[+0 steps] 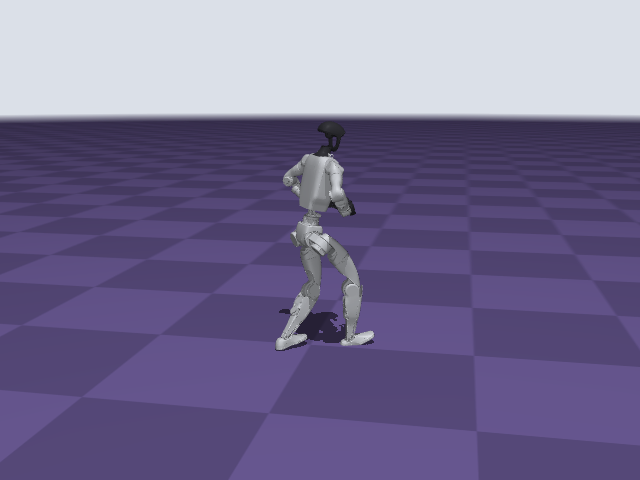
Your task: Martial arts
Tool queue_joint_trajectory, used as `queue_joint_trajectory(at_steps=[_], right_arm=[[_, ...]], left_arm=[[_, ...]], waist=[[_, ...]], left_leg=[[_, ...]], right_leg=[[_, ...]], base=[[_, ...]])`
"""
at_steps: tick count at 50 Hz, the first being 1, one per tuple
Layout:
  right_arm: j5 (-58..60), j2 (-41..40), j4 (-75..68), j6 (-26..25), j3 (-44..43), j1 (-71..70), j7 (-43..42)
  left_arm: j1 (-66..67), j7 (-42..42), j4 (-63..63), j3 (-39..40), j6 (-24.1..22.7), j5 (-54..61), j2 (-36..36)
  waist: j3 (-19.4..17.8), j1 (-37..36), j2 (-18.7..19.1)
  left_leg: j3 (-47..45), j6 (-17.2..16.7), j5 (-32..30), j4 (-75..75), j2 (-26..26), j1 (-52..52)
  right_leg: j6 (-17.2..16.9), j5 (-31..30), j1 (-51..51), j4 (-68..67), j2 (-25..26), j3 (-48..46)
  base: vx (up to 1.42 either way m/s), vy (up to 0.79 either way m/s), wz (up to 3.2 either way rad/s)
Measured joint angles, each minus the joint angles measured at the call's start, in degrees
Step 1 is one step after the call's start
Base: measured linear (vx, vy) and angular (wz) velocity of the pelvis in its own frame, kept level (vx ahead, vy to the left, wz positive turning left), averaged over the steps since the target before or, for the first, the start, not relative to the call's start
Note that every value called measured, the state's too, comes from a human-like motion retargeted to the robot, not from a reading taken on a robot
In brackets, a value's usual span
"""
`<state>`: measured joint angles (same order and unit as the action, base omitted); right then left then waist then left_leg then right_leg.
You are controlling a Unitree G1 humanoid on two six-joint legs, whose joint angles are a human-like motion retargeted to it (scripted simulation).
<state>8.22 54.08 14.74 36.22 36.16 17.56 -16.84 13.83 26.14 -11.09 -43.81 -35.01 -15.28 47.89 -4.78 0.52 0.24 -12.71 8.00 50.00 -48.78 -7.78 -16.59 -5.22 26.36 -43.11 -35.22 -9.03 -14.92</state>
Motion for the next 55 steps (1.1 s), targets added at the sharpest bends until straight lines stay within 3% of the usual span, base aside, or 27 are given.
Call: queue_joint_trajectory(at_steps=[14, 23, 30, 38, 43, 50, 55], right_arm=[[-1.01, -0.51, -2.15, -2.82, 1.21, -1.79, 5.57], [-2.4, -0.95, -2.75, -4.38, 0.7, -1.85, 10.13], [-4.95, -1.26, -3.68, -5.45, 0.21, -0.68, 13.0], [-8.4, 0.71, -6.51, -7.25, -4.67, 4.14, 14.74], [-10.15, -0.8, -9.51, -8.97, -6.75, 5.97, 15.73], [-11.18, -5.11, -15.75, -11.98, -7.19, 6.19, 18.0], [-12.95, -8.92, -20.75, -14.83, -7.05, 4.43, 22.14]], left_arm=[[-0.73, -8.5, 2.62, -0.52, 1.61, 3.16, -1.1], [-0.46, -14.7, 4.26, -0.57, 2.56, 5.74, -1.84], [0.91, -18.15, 5.67, -0.22, 3.34, 7.73, -0.59], [1.43, -21.46, 7.25, 0.51, 3.59, 11.9, 1.04], [2.1, -24.52, 10.16, 1.25, 4.27, 15.03, 0.62], [3.4, -29.51, 17.53, 3.22, 6.96, 17.29, -3.28], [3.58, -35.26, 23.27, 5.31, 9.58, 18.59, -6.69]], waist=[[1.01, -1.04, 2.22], [1.27, -0.3, 3.18], [-0.5, 3.07, 1.74], [0.86, 4.08, 1.49], [2.28, 4.22, 1.53], [2.86, 4.03, 3.28], [3.26, 4.06, 5.82]], left_leg=[[-1.29, -1.18, -1.48, 4.11, 1.92, 1.48], [-2.0, -1.59, -1.68, 5.51, 2.03, 3.55], [0.14, -1.47, -2.66, 8.23, -0.66, 8.49], [3.08, -2.71, -4.12, 12.74, 0.44, 12.37], [4.71, -4.12, -3.95, 13.7, 2.4, 14.01], [4.74, -7.59, -3.71, 5.52, 9.23, 13.72], [4.27, -8.65, -4.34, 3.33, 14.85, 11.78]], right_leg=[[-2.15, -5.77, 2.67, 5.65, 2.23, -3.02], [0.56, -0.73, 1.28, -6.0, -2.13, -6.51], [0.06, 1.23, 2.83, -20.83, -5.45, -0.19], [-2.02, -2.43, 9.16, -14.9, -0.37, 3.89], [-0.98, 0.12, 14.11, -8.44, 2.94, 4.0], [1.39, 3.59, 20.81, -2.72, 8.4, 1.99], [2.75, 1.48, 28.98, 9.3, 13.55, 0.67]], base=[[0.0, 0.0, 0.0], [0.0, 0.0, 0.01], [0.03, -0.03, 0.38], [0.09, -0.1, 0.22], [0.16, -0.14, 0.14], [0.2, -0.13, 0.1], [0.22, -0.07, 0.09]])
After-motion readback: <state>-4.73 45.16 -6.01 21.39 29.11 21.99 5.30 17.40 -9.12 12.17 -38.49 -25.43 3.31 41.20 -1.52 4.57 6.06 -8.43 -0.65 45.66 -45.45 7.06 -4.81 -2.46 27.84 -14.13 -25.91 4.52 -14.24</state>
